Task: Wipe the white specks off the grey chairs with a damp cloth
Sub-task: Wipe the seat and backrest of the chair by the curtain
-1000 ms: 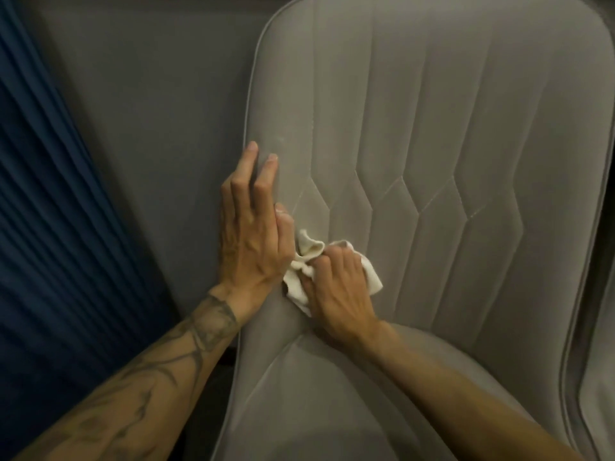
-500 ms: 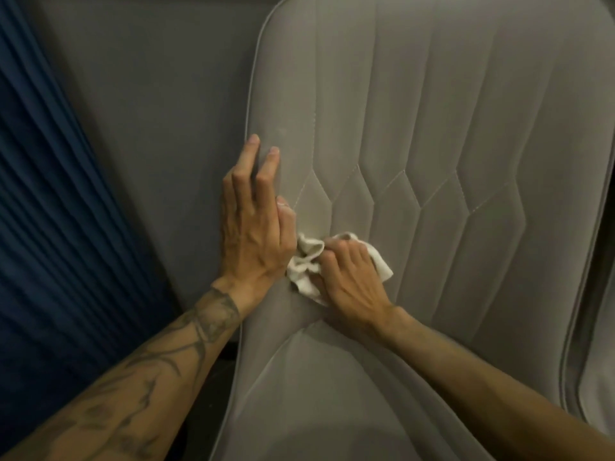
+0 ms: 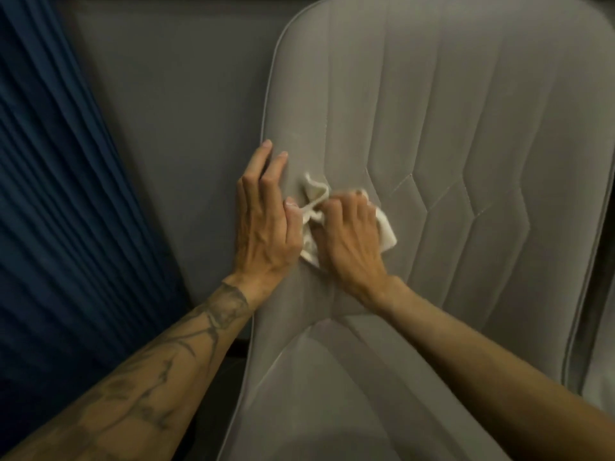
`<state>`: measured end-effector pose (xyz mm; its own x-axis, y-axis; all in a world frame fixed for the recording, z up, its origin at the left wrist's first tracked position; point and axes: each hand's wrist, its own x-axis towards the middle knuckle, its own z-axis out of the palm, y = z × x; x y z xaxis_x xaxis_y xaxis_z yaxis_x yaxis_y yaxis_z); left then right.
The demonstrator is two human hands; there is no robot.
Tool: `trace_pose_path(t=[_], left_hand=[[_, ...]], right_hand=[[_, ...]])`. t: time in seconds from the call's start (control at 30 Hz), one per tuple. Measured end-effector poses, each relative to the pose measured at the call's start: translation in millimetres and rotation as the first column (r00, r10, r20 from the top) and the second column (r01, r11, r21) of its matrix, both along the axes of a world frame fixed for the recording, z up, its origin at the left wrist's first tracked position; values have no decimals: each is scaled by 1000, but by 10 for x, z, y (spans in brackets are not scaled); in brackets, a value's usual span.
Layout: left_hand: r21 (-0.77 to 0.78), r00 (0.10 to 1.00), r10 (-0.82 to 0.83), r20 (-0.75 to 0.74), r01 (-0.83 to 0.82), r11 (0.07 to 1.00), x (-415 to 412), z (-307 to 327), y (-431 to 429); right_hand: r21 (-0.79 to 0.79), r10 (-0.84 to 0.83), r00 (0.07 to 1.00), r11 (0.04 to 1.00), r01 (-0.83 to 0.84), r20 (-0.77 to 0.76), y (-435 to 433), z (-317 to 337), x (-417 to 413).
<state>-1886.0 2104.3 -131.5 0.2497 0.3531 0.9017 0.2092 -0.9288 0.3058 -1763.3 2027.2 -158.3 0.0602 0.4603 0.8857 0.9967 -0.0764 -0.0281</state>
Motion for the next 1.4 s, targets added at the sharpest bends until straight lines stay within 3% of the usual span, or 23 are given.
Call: trace_pose_path(t=[0.07,0.13,0.2,0.33,0.4,0.5,0.57,0.7,0.77,0.87,0.97,1.07,1.17,1.27,1.4], left_hand=[[-83,999,-47,27,49,995,-74,-73,-47],[-162,998,-57,20,60,985,-191,-232,-119],[-222,999,-44,-11,41,974,-322,-431,-189],[-363,995,-51,-82,18,932,-455,-703,-361],[-430,990,-86,-112,30,902,-466,-748,-428],[-462,989,-67,-129,0,887,-443,-787,-430],[-457,990,-60,-124,-3,889,-447,-764,-441],[-453,986,-64,-156,-14,892,-463,-722,-449],[-463,982,-77,-172,-11,886,-490,-698,-466],[-480,977,-97,-191,-6,878,-533,-731,-481],[-505,966,-120,-230,-13,863,-666,-840,-564],[-525,945,-150,-289,-26,851,-926,-985,-691],[-566,897,-188,-399,-80,821,-1220,-1167,-868],[-626,845,-241,-478,-135,768,-1461,-1333,-1039],[-667,828,-245,-504,-193,719,-1621,-1422,-1180]], right_hand=[[81,-72,996,994,76,-57,158,400,36],[182,-122,969,970,163,-217,274,590,-43],[190,-65,968,975,113,-241,275,513,-234],[-22,38,999,999,-39,-15,107,538,-257],[12,-11,997,1000,10,81,247,1007,-134],[113,-135,990,985,131,28,567,1655,-88],[104,-188,982,977,188,-6,624,1604,-201],[-200,-1,950,978,67,313,308,1177,-359],[-229,53,913,972,45,405,350,1405,-277],[-95,-110,964,986,136,242,643,1757,-163],[-25,-161,985,986,163,67,639,1422,-389],[-182,-2,989,983,29,146,326,762,-695],[-280,56,964,960,20,261,214,738,-648],[-194,7,948,979,58,318,366,1129,-480],[-66,-110,986,991,119,123,531,1175,-506]])
